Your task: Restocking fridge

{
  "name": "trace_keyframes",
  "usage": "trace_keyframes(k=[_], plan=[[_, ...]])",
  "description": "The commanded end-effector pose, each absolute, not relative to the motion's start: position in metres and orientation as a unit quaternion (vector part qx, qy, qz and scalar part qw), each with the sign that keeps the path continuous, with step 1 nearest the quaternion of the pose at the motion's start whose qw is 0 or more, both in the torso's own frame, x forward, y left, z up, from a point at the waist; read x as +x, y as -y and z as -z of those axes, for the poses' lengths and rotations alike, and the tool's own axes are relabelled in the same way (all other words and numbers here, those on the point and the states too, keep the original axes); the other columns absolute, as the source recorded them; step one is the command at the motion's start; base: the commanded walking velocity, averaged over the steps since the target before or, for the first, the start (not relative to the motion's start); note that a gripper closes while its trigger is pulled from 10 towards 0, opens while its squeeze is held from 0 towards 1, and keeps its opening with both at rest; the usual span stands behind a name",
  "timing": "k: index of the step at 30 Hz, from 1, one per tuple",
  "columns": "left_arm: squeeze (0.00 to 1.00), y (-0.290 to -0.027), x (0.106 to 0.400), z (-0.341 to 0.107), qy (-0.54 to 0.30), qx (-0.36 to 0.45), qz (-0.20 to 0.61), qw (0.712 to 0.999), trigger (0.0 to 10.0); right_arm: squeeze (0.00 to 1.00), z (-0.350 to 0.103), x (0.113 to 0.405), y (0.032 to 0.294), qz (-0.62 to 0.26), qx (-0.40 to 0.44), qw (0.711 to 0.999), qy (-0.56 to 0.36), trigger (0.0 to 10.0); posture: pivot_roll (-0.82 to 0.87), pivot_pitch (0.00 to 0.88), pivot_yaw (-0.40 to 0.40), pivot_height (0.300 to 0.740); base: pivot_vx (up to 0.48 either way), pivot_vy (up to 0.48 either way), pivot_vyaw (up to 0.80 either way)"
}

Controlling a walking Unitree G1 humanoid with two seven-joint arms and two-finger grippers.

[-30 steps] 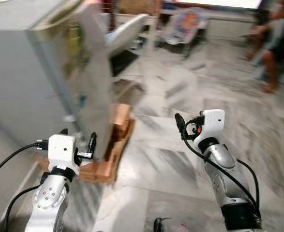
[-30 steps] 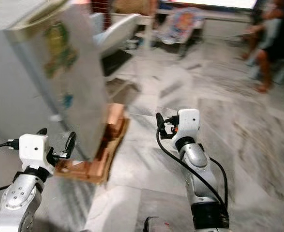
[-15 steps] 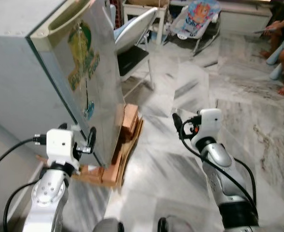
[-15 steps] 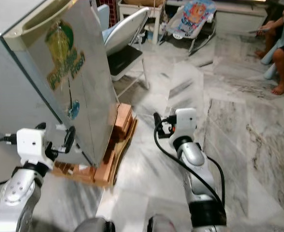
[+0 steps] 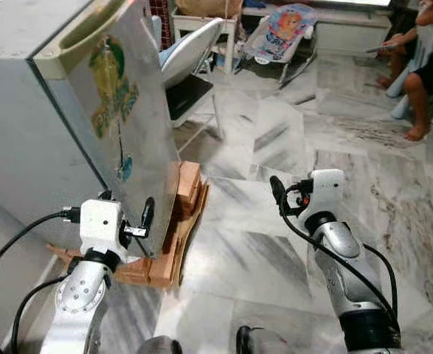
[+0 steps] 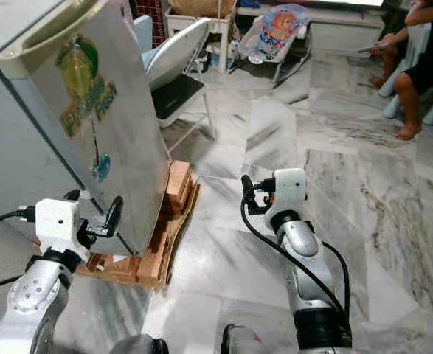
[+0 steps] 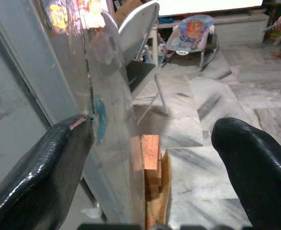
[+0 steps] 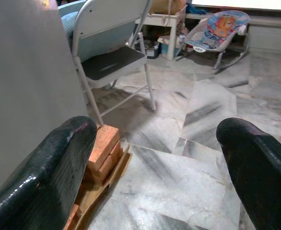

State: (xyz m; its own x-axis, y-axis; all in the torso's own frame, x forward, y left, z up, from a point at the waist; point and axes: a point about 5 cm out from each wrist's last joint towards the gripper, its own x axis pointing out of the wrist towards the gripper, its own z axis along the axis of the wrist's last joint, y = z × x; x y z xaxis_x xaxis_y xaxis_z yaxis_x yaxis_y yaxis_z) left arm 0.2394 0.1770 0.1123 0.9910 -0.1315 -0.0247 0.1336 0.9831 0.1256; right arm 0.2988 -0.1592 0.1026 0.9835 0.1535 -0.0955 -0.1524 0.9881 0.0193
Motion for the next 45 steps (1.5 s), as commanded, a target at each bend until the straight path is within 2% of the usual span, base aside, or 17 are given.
trace_keyframes(k=[1,5,10,15,17,22,26,30,32,34,35,45], plan=[[0.0,-0.188,0.244,-0.111,-0.011,0.068,0.052,0.996,10.0,0.0,-0.104,0.298,0.158,-0.083,0.002,0.996,-0.044,10.0,0.0,0.115,0.007,0.74,0.0,0.0,0.0],[0.0,-0.2,0.263,-0.113,-0.007,0.064,0.031,0.997,10.0,0.0,-0.105,0.297,0.159,-0.084,-0.002,0.995,-0.043,10.0,-0.01,0.118,0.004,0.74,0.0,0.0,0.0],[0.0,-0.202,0.282,-0.122,0.006,0.068,0.018,0.998,10.0,0.0,-0.108,0.293,0.159,-0.095,-0.017,0.995,-0.038,10.0,-0.03,0.121,0.002,0.74,0.0,0.0,0.0],[0.0,-0.201,0.301,-0.127,0.015,0.079,0.027,0.996,10.0,0.0,-0.106,0.288,0.164,-0.076,0.019,0.995,-0.056,10.0,-0.04,0.131,-0.003,0.74,0.0,0.0,0.0],[0.0,-0.201,0.315,-0.126,0.015,0.083,0.018,0.996,10.0,0.0,-0.105,0.285,0.16,-0.086,0.013,0.995,-0.054,10.0,-0.05,0.134,-0.009,0.74,0.0,0.0,0.0],[0.0,-0.205,0.329,-0.133,0.024,0.082,0.0,0.996,10.0,0.0,-0.107,0.282,0.158,-0.093,0.007,0.994,-0.051,10.0,-0.06,0.145,-0.01,0.74,0.0,0.0,0.0],[0.0,-0.212,0.329,-0.134,0.023,0.077,-0.007,0.997,10.0,0.0,-0.107,0.283,0.16,-0.091,0.004,0.994,-0.055,10.0,-0.06,0.15,-0.009,0.74,0.0,0.0,0.0],[0.0,-0.208,0.324,-0.126,0.009,0.074,0.024,0.997,10.0,0.0,-0.108,0.282,0.159,-0.096,0.006,0.994,-0.054,10.0,-0.06,0.153,-0.008,0.74,0.0,0.0,0.0],[0.0,-0.207,0.318,-0.114,-0.017,0.086,0.052,0.995,10.0,0.0,-0.115,0.281,0.154,-0.115,-0.032,0.993,-0.023,10.0,-0.05,0.157,-0.009,0.74,0.0,0.0,0.0],[0.0,-0.213,0.316,-0.109,-0.028,0.091,0.039,0.995,10.0,0.0,-0.117,0.281,0.149,-0.124,-0.055,0.991,-0.005,10.0,-0.04,0.16,-0.011,0.74,0.0,0.0,0.0],[0.0,-0.219,0.317,-0.108,-0.032,0.089,0.021,0.995,10.0,0.0,-0.116,0.28,0.145,-0.139,-0.021,0.99,-0.017,10.0,-0.04,0.16,-0.011,0.74,0.0,0.0,0.0],[0.0,-0.234,0.345,-0.13,-0.022,0.115,0.001,0.993,10.0,0.0,-0.106,0.273,0.141,-0.172,0.023,0.982,-0.068,10.0,-0.05,0.174,-0.019,0.74,0.0,0.0,0.0]])
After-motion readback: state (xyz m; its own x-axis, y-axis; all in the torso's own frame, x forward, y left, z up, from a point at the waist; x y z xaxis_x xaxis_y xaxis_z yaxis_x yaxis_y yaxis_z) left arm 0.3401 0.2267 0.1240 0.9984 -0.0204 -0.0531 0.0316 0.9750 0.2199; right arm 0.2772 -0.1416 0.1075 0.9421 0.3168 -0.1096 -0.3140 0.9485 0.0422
